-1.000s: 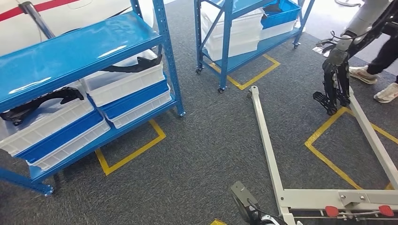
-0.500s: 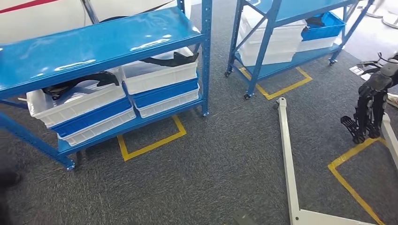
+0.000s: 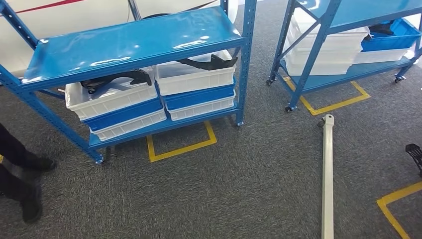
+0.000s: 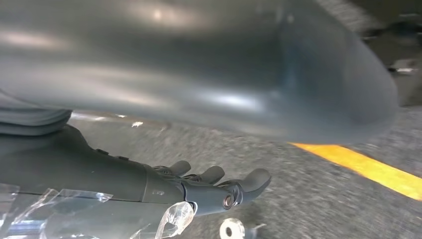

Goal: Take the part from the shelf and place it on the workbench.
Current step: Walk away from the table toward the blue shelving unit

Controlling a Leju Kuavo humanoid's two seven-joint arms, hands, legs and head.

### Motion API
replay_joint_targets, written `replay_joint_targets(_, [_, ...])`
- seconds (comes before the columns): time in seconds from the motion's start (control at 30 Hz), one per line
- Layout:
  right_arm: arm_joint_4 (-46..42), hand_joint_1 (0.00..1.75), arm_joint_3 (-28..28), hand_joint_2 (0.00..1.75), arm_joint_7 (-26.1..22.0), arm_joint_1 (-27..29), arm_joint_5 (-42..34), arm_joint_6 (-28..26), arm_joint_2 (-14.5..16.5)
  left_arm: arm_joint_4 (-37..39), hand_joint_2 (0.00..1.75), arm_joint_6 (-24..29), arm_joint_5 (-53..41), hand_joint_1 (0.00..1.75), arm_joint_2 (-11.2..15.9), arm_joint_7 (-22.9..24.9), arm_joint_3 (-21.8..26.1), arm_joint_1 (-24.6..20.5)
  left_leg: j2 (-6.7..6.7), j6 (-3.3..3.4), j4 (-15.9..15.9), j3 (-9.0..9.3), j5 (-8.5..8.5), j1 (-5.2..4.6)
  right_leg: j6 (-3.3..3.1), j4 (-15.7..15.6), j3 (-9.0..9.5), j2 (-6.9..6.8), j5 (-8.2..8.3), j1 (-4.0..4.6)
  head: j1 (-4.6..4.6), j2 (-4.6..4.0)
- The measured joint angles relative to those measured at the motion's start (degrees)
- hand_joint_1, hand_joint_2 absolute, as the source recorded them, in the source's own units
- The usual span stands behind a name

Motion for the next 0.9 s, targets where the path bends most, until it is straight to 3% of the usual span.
replay_joint_targets(0.07, [0.6,0.00,0.6,0.00,1.0,0.3,0.2,0.5,0.1,0.0,0.00,0.0,0.0,0.00,0.0,0.0,-0.2,-0.1,0.77,-0.13,6.1,-3.17,-1.77,0.09,-0.15,0.0,0.06,-1.55,-0.19,0.19,-0.02,0.00])
replay_joint_targets(0.1, [0.9,0.00,0.8,0.00,1.4,0.4,0.3,0.7,0.1,0.0,0.00,0.0,0.0,0.00,0.0,0.0,-0.2,0.0,0.93,-0.04,5.8,-3.09,-1.02,0.07,-0.16,0.0,0.15,-2.26,-0.29,0.26,-0.02,-0.01])
replay_joint_targets(0.17, [1.1,0.00,1.2,0.00,1.8,0.4,0.5,0.8,0.3,0.0,0.00,0.0,0.0,0.00,0.0,0.0,-0.2,0.0,1.99,0.56,-1.3,0.42,2.77,-0.15,-0.08,0.0,0.51,-3.54,-0.52,0.43,-0.03,0.00])
replay_joint_targets(0.2, [1.2,0.00,1.3,0.00,1.9,0.4,0.5,0.8,0.3,0.0,0.00,0.0,0.0,0.00,0.0,0.0,-0.2,-0.1,3.43,1.04,-5.7,2.67,4.44,-0.50,0.05,0.0,0.75,-4.14,-0.69,0.57,-0.04,0.00])
replay_joint_targets(0.27, [1.4,0.00,1.7,0.00,2.1,0.3,0.5,0.9,0.5,0.0,0.00,0.1,0.0,0.00,0.0,0.0,-0.3,-0.3,5.38,1.72,-11.1,5.25,6.09,-1.16,0.46,0.0,1.16,-5.29,-1.03,0.84,-0.03,0.00])
replay_joint_targets(0.3, [1.5,0.00,1.9,0.00,2.1,0.3,0.5,0.8,0.5,0.0,0.00,0.1,0.0,0.00,0.0,0.0,-0.3,-0.4,5.47,1.85,-11.7,5.41,6.08,-1.39,0.73,-0.1,1.32,-5.88,-1.15,0.92,-0.01,0.00])
replay_joint_targets(0.37, [1.7,0.00,2.1,0.00,2.2,0.1,0.6,0.7,0.6,0.0,0.00,0.1,0.0,0.00,0.0,0.1,-0.5,-0.3,3.99,2.11,-12.1,5.49,6.42,-1.14,1.32,-0.1,1.73,-6.72,-1.45,0.89,0.02,0.00])
replay_joint_targets(0.43, [1.9,0.00,2.4,0.00,2.2,0.0,0.7,0.6,0.7,0.0,0.00,0.1,0.0,0.00,0.0,0.1,-0.6,-0.3,2.52,2.56,-12.7,5.87,6.93,-0.61,1.90,2.5,0.94,-4.35,-3.36,0.75,0.16,0.01])
replay_joint_targets(0.5, [2.1,0.00,2.7,0.00,2.1,0.1,0.7,0.6,0.8,0.0,0.00,0.1,0.0,0.00,0.0,0.1,-0.7,-0.3,1.05,2.84,-12.9,6.01,7.14,-0.39,2.23,9.9,-2.43,-0.76,-7.22,0.58,0.41,0.01])
replay_joint_targets(0.57, [2.2,0.00,3.0,0.00,2.0,0.4,0.8,0.5,0.8,0.0,0.00,0.0,0.0,0.00,-0.1,0.1,-0.9,-0.3,-0.54,2.92,-12.9,6.00,7.12,-0.38,2.44,16.4,-5.81,0.33,-9.44,0.51,0.53,0.01])
replay_joint_targets(0.6, [2.2,0.00,3.1,0.00,1.9,0.4,0.9,0.5,0.8,0.0,0.00,-0.1,0.0,0.00,-0.1,0.1,-1.0,-0.3,-1.42,2.89,-12.8,6.03,7.10,-0.34,2.54,16.8,-6.23,0.45,-8.87,0.45,0.54,0.01])
replay_joint_targets(0.63, [2.3,0.00,3.3,0.00,1.7,0.5,0.9,0.4,0.8,0.0,0.00,-0.1,0.0,0.00,-0.2,0.1,-1.1,-0.3,-2.29,2.81,-12.7,6.09,7.06,-0.25,2.63,14.8,-5.55,0.60,-7.18,0.33,0.54,0.01])
replay_joint_targets(0.67, [2.4,0.00,3.4,0.00,1.6,0.5,1.0,0.4,0.8,0.0,0.00,-0.1,0.0,0.00,-0.2,0.1,-1.2,-0.3,-3.17,2.62,-12.6,6.13,6.94,-0.15,2.78,10.9,-3.89,1.21,-4.77,0.10,0.54,0.01])
replay_joint_targets(0.73, [2.5,0.00,3.6,0.00,1.5,0.5,1.0,0.4,1.0,0.0,0.00,-0.1,0.0,0.00,-0.1,0.1,-1.2,-0.3,-4.63,1.98,-11.9,5.92,6.54,-0.14,2.96,3.3,-0.59,3.96,-1.57,-0.41,0.57,0.01])
replay_joint_targets(0.8, [2.5,0.00,3.8,0.00,1.4,0.4,1.0,0.4,1.1,0.0,0.00,-0.1,0.0,0.00,-0.1,0.1,-1.2,-0.3,-5.67,1.37,-11.5,5.43,6.35,-0.17,2.43,0.8,0.43,5.23,-1.08,-0.45,0.51,0.01])
replay_joint_targets(0.87, [2.5,0.00,4.0,0.00,1.5,0.1,1.0,0.5,1.3,0.0,0.00,0.0,0.0,0.00,-0.1,0.1,-1.2,-0.2,-6.42,0.94,-11.5,5.07,6.38,0.05,1.41,0.8,0.38,3.78,-0.98,-0.27,0.42,0.01])
replay_joint_targets(0.9, [2.6,0.00,4.1,0.00,1.7,0.1,1.0,0.5,1.4,0.0,0.00,0.0,0.1,0.00,0.0,0.1,-1.2,-0.1,-5.79,0.69,-11.0,4.77,6.06,0.05,1.01,0.8,0.47,3.14,-0.97,-0.26,0.37,0.01])
